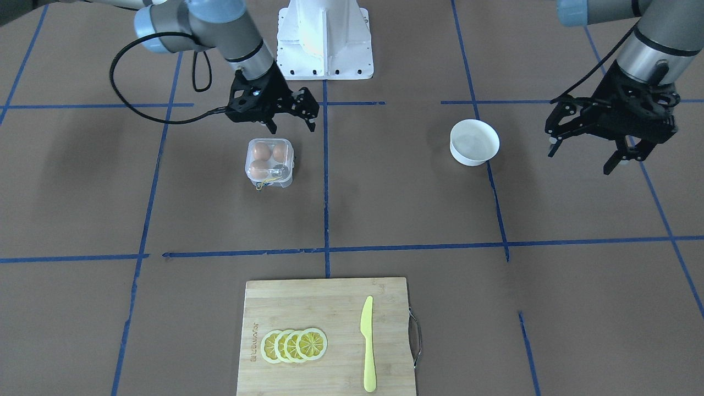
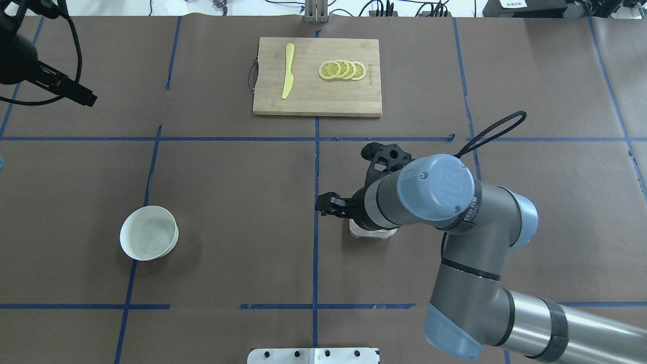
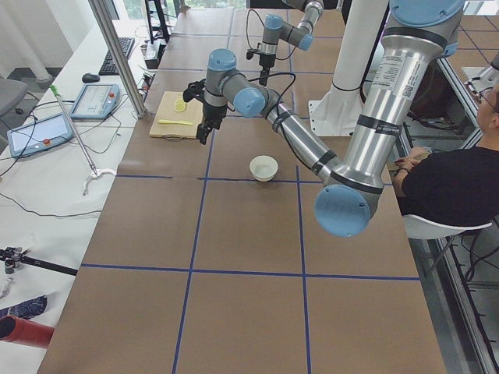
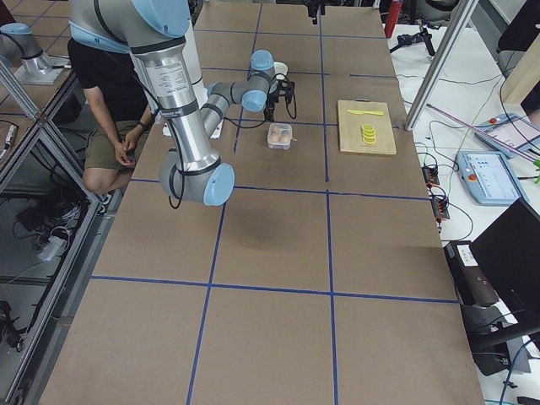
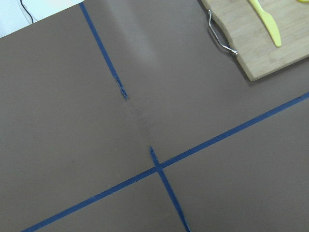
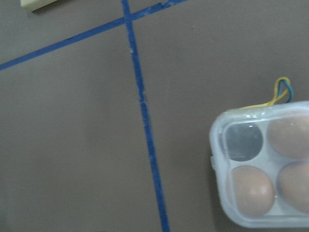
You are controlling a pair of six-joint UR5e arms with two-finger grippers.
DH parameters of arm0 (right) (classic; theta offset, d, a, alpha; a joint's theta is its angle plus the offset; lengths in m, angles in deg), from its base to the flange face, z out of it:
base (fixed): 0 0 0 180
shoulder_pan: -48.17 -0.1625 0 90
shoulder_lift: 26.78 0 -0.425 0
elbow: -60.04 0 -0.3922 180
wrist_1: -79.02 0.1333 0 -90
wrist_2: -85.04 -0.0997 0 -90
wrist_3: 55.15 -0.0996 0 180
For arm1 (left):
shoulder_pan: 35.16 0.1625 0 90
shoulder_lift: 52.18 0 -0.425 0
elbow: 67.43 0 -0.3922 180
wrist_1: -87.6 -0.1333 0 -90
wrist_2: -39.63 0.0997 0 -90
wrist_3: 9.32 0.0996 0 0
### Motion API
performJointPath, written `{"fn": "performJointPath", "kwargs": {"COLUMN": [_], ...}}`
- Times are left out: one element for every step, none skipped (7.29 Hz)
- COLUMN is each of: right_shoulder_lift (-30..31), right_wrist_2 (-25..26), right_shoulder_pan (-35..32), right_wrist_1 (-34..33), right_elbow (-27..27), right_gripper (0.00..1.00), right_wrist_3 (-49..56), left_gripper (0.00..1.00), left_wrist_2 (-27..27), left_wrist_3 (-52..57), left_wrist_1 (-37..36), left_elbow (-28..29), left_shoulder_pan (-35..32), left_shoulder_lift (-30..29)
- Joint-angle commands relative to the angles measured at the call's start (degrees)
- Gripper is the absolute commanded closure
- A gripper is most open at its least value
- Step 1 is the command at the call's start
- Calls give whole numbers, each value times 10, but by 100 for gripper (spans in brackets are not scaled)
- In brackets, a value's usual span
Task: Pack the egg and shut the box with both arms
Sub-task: 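Swing the clear lid shut with the right gripper while the left arm withdraws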
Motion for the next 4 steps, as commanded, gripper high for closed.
{"fn": "performJointPath", "kwargs": {"right_shoulder_lift": [-28, -25, -13, 26], "right_wrist_2": [2, -20, -77, -156], "right_shoulder_pan": [-5, -39, -94, -169], "right_wrist_1": [-33, -74, -98, -99], "right_elbow": [-32, -75, -103, -127], "right_gripper": [0, 0, 0, 0], "right_wrist_3": [-9, -8, -8, 0], "left_gripper": [5, 1, 1, 0], "left_wrist_2": [-3, -29, -43, -43], "left_wrist_3": [94, 130, 177, 208], "left_wrist_1": [-3, -2, -1, -1], "left_elbow": [2, 11, 29, 67], "left_shoulder_pan": [-22, -71, -119, -159], "left_shoulder_lift": [41, 76, 106, 109]}}
